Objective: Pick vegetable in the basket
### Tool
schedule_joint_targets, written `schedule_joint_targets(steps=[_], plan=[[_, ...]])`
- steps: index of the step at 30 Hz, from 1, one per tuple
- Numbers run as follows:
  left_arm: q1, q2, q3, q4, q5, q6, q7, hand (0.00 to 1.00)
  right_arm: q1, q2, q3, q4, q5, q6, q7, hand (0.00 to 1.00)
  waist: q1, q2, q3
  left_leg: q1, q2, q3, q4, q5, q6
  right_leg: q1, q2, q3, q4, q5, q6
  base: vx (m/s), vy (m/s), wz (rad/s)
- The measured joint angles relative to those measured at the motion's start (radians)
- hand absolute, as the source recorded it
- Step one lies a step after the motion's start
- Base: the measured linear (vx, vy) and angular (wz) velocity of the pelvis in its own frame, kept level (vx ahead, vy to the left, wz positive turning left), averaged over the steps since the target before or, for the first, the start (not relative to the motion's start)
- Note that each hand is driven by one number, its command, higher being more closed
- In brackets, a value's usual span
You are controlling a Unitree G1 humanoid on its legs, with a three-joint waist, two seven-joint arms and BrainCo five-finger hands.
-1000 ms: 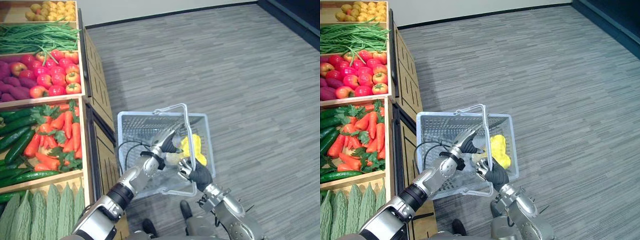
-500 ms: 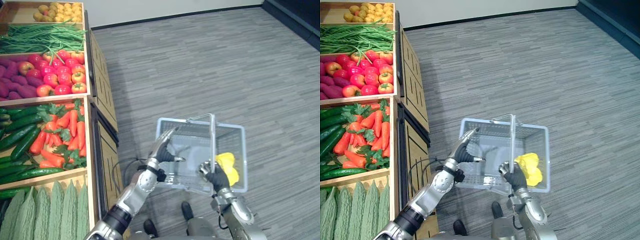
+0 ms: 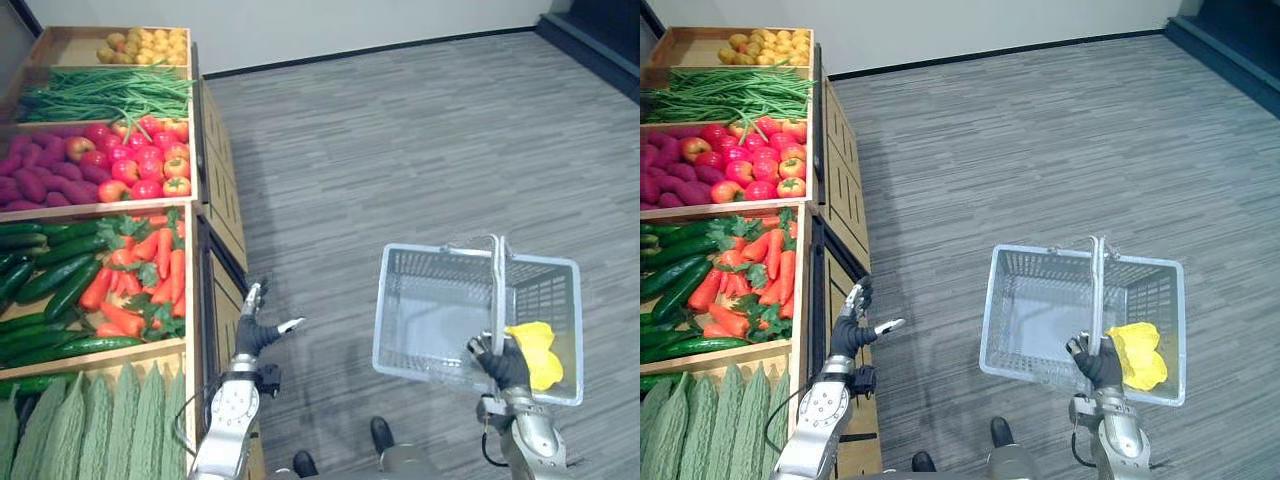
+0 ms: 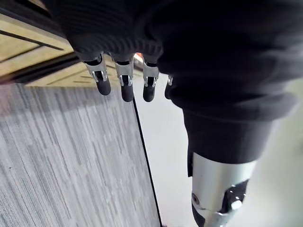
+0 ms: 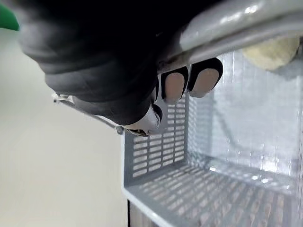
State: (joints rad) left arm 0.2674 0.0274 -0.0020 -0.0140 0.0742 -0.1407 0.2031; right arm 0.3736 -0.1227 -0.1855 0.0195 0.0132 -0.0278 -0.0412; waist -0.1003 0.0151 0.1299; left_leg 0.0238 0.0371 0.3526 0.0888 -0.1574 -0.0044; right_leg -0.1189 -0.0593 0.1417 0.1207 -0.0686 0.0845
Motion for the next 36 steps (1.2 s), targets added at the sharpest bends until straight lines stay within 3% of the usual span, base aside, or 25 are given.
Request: schedule_joint_targets(steps=[3,4,5,6,9,10,12,13,14,16,18,19,20,22,25,28,29,30,31,33,36], plan=[[0.008,-0.005,0.036,-0.039,0.053,0.0,0.035,0.0,-0.002,-0.002,-0.009,0.054,-0.036,0.0,-0.004,1.0,0.002,-0.005,0.002,-0.007,-0.009,-0.001,0.085,-0.082,0.013,-0.085,-0.018,-0.022,0.248,-0.106,0.017,0.08,0.006,-0.04],[0.01,-0.006,0.044,-0.039,0.06,0.0,0.045,0.0,-0.009,-0.002,-0.009,0.064,-0.043,0.001,-0.004,1.0,0.003,0.001,0.002,-0.004,-0.006,0.0,0.094,-0.092,0.019,-0.11,-0.026,-0.047,0.309,-0.11,0.023,0.17,0.012,-0.03],[0.013,-0.004,0.053,-0.038,0.078,0.003,0.068,0.0,-0.028,0.0,-0.009,0.091,-0.056,0.002,-0.008,1.0,-0.004,0.012,0.01,0.022,0.003,-0.011,0.097,-0.104,0.042,-0.179,-0.044,-0.122,0.474,-0.121,0.003,0.18,0.006,0.1],[0.012,-0.004,0.052,-0.038,0.089,0.003,0.08,0.0,-0.028,-0.001,-0.01,0.1,-0.056,0.003,-0.015,1.0,-0.009,0.016,0.013,0.039,0.009,-0.019,0.098,-0.117,0.039,-0.196,-0.05,-0.154,0.504,-0.144,-0.028,0.21,0.001,0.18],[-0.002,-0.005,0.053,-0.034,0.096,0.003,0.109,0.0,-0.046,-0.003,-0.01,0.112,-0.057,0.003,-0.025,1.0,-0.009,0.038,0.024,0.065,0.064,-0.041,0.138,-0.166,0.014,-0.285,-0.043,-0.195,0.449,-0.151,-0.049,0.33,-0.082,0.26],[-0.012,-0.005,0.053,-0.031,0.096,0.003,0.111,0.0,-0.053,-0.005,-0.011,0.112,-0.056,0.003,-0.027,1.0,-0.012,0.04,0.031,0.072,0.075,-0.049,0.144,-0.169,-0.001,-0.3,-0.04,-0.19,0.417,-0.141,-0.044,0.48,-0.223,0.45],[-0.025,-0.003,0.053,-0.027,0.097,0.002,0.128,0.0,-0.067,-0.006,-0.01,0.112,-0.057,0.003,-0.031,1.0,-0.019,0.029,0.043,0.11,0.103,-0.078,0.162,-0.195,-0.047,-0.32,-0.018,-0.138,0.237,-0.015,-0.04,0.54,-0.287,0.42],[-0.026,0.003,0.054,-0.024,0.098,0.001,0.134,0.0,-0.067,-0.011,-0.008,0.111,-0.057,0.002,-0.032,1.0,-0.023,0.017,0.049,0.139,0.11,-0.106,0.174,-0.221,-0.087,-0.3,-0.013,-0.108,0.181,0.149,-0.013,0.49,-0.287,0.29],[-0.038,-0.022,0.05,0.005,0.099,0.004,0.144,0.0,-0.082,-0.048,-0.005,0.12,-0.061,0.004,-0.042,1.0,-0.017,0.069,0.06,0.149,0.16,-0.134,0.191,-0.23,-0.107,-0.298,0.031,-0.132,0.237,0.128,-0.035,0.36,-0.211,0.18],[-0.057,-0.031,0.043,0.006,0.102,0.003,0.144,0.0,-0.109,-0.05,0.003,0.109,-0.064,0.004,-0.043,1.0,-0.002,0.05,0.074,0.139,0.165,-0.181,0.267,-0.151,-0.107,-0.312,0.026,-0.137,0.36,0.025,-0.06,0.43,-0.32,0.19],[-0.06,-0.052,0.03,0.004,0.104,-0.002,0.145,0.0,-0.093,-0.052,0.021,0.087,-0.064,0.004,-0.043,1.0,0.004,0.045,0.077,0.066,0.203,-0.21,0.491,-0.056,-0.073,-0.253,0.025,-0.171,0.387,-0.042,-0.084,0.41,-0.335,0.39],[-0.056,-0.064,0.026,0.004,0.103,-0.002,0.145,0.0,-0.084,-0.051,0.039,0.06,-0.063,0.004,-0.043,1.0,0.008,0.035,0.084,-0.012,0.248,-0.195,0.665,0.029,-0.044,-0.197,0.023,-0.193,0.367,-0.071,-0.099,0.35,-0.27,0.46],[-0.041,-0.066,0.011,0.004,0.103,-0.001,0.146,0.0,-0.067,-0.043,0.047,0.031,-0.063,0.004,-0.049,1.0,0.013,0.037,0.085,-0.068,0.294,-0.14,0.789,0.02,-0.041,-0.131,0.026,-0.218,0.334,-0.089,-0.114,0.35,-0.254,0.45],[-0.022,-0.075,-0.008,-0.009,0.103,-0.001,0.146,0.0,-0.037,-0.037,0.046,-0.008,-0.062,0.001,-0.062,1.0,0.031,0.031,0.088,-0.119,0.308,-0.041,0.827,-0.003,-0.008,-0.033,0.012,-0.252,0.278,-0.112,-0.128,0.32,-0.187,0.43],[-0.016,-0.079,-0.007,-0.016,0.107,-0.001,0.148,0.0,-0.037,-0.04,0.036,-0.005,-0.057,-0.002,-0.069,1.0,0.037,0.033,0.087,-0.16,0.28,0.085,0.714,-0.025,0.028,0.054,-0.014,-0.317,0.22,-0.128,-0.127,0.22,-0.077,0.71],[-0.025,-0.081,-0.007,-0.016,0.117,-0.001,0.149,0.0,-0.04,-0.044,-0.025,0.032,-0.05,-0.007,-0.074,1.0,0.027,0.036,0.085,-0.165,0.26,0.317,0.553,-0.022,0.024,0.139,-0.054,-0.447,0.159,-0.138,-0.11,0.31,-0.004,1.34],[-0.035,-0.081,-0.009,-0.015,0.117,0.0,0.149,0.0,-0.049,-0.05,-0.051,0.075,-0.051,-0.006,-0.085,1.0,0.02,0.039,0.083,-0.152,0.26,0.451,0.506,-0.022,0.024,0.169,-0.068,-0.515,0.147,-0.141,-0.105,0.3,0.036,1.26],[-0.036,-0.081,-0.009,-0.015,0.118,0.0,0.149,0.0,-0.055,-0.053,-0.057,0.095,-0.053,-0.005,-0.09,1.0,0.017,0.041,0.084,-0.148,0.255,0.491,0.478,-0.021,0.024,0.181,-0.07,-0.535,0.146,-0.141,-0.105,0.34,0.084,1.5],[-0.034,-0.08,-0.009,-0.015,0.121,0.0,0.148,0.0,-0.063,-0.054,-0.067,0.134,-0.053,0.0,-0.092,1.0,0.01,0.048,0.082,-0.125,0.23,0.511,0.396,-0.009,0.021,0.206,-0.067,-0.564,0.145,-0.144,-0.1,0.25,0.121,1.19],[-0.028,-0.069,-0.012,-0.014,0.13,0.0,0.148,0.0,-0.062,-0.044,-0.073,0.17,-0.053,0.009,-0.091,1.0,0.008,0.055,0.074,-0.085,0.179,0.46,0.296,-0.037,0.079,0.24,-0.069,-0.57,0.167,-0.173,-0.054,0.26,0.146,1.07],[-0.011,-0.051,-0.017,-0.014,0.133,0.002,0.147,0.0,-0.068,-0.022,-0.072,0.206,-0.05,0.009,-0.09,1.0,0.009,0.014,0.073,-0.065,0.082,0.385,0.253,-0.066,0.11,0.252,-0.151,-0.572,0.284,-0.216,0.005,0.27,0.144,0.94]])
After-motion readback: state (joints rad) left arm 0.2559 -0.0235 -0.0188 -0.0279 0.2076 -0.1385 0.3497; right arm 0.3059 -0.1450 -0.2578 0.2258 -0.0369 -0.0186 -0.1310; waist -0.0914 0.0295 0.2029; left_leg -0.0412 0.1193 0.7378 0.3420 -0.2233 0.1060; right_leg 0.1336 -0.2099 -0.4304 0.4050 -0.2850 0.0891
